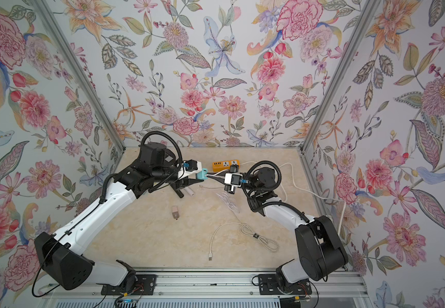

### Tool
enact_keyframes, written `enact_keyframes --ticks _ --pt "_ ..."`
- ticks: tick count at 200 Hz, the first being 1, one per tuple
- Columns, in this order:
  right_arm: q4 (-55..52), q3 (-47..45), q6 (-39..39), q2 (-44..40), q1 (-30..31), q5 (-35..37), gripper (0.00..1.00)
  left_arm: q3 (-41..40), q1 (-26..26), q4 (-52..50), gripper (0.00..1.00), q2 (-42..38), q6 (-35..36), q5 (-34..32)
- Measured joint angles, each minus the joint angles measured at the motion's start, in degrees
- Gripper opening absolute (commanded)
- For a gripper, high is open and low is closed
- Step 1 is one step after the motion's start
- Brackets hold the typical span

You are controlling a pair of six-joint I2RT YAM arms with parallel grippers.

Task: Charge the electric toothbrush
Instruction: Insert the charging cable into the plug, then place the plug at the center of the board.

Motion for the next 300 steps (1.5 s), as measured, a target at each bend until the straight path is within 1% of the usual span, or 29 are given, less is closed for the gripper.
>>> enact_keyframes --ticks 43,73,100,112,144,148,158,165,175,186,197,219,247,275,300 --pt "-0.57 0.72 -0.55 0.09 0.98 0.04 0.0 -0.02 -1.2 -0.15 0.0 0.0 0.55 -2.21" --pt "-10.23 2.08 -5.31 -0.72 3.28 0.11 0.0 0.48 -2.6 -4.66 0.0 0.02 4.68 -6.34" --pt "-18.45 2.84 -9.31 -2.45 5.44 0.2 0.0 1.86 -5.33 -7.3 0.0 0.87 7.39 -6.4" --pt "-20.24 2.67 -10.1 -3.1 5.77 0.04 0.0 2.38 -6.47 -8.15 0.0 1.09 8.81 -7.43" --pt "-21.29 1.64 -10.95 -4.11 5.77 0.44 0.0 2.97 -7.15 -9.51 0.0 1.44 10.86 -8.9" --pt "-21.29 1.6 -10.95 -4.11 5.77 0.48 0.05 2.97 -7.13 -9.51 0.0 1.49 10.84 -8.9" --pt "-21.24 1.42 -10.88 -4.09 5.77 0.7 0.21 2.97 -6.88 -9.49 0.0 1.57 10.67 -8.81" --pt "-21.16 1.27 -10.6 -4.11 5.77 1.03 0.28 2.97 -6.6 -9.64 0.0 1.57 10.6 -8.74" --pt "-20.65 0.37 -9.42 -4.46 5.03 2.71 0.4 2.67 -5.44 -9.81 0.0 1.51 10.12 -8.22" --pt "-20.22 -0.9 -8.02 -5.25 4.24 4.24 0.45 1.68 -4.11 -9.14 0.0 1.44 9.01 -7.26" --pt "-21.73 -3.61 -6.73 -5.81 3.13 6.69 0.48 0.35 -2.78 -7.39 0.0 0.87 7.96 -6.21" --pt "-26.34 -10.58 -3.65 -6.1 3.19 9.49 0.49 -0.09 -1.44 -3.67 0.0 -0.46 6.91 -6.91" --pt "-30.67 -15.63 1.29 -10.32 3.48 12.85 0.49 0.37 -1.31 -3.5 0.0 0.79 6.93 -12.24" --pt "-32.09 -15.93 8.07 -16.72 3.45 18.23 0.47 0.9 -1.31 -3.54 0.0 7.3 6.51 -20.76" --pt "-36.02 -15.93 14.99 -21.44 3.02 25.75 0.48 1.64 -1.62 -3.56 0.0 15.3 5.57 -28.02"
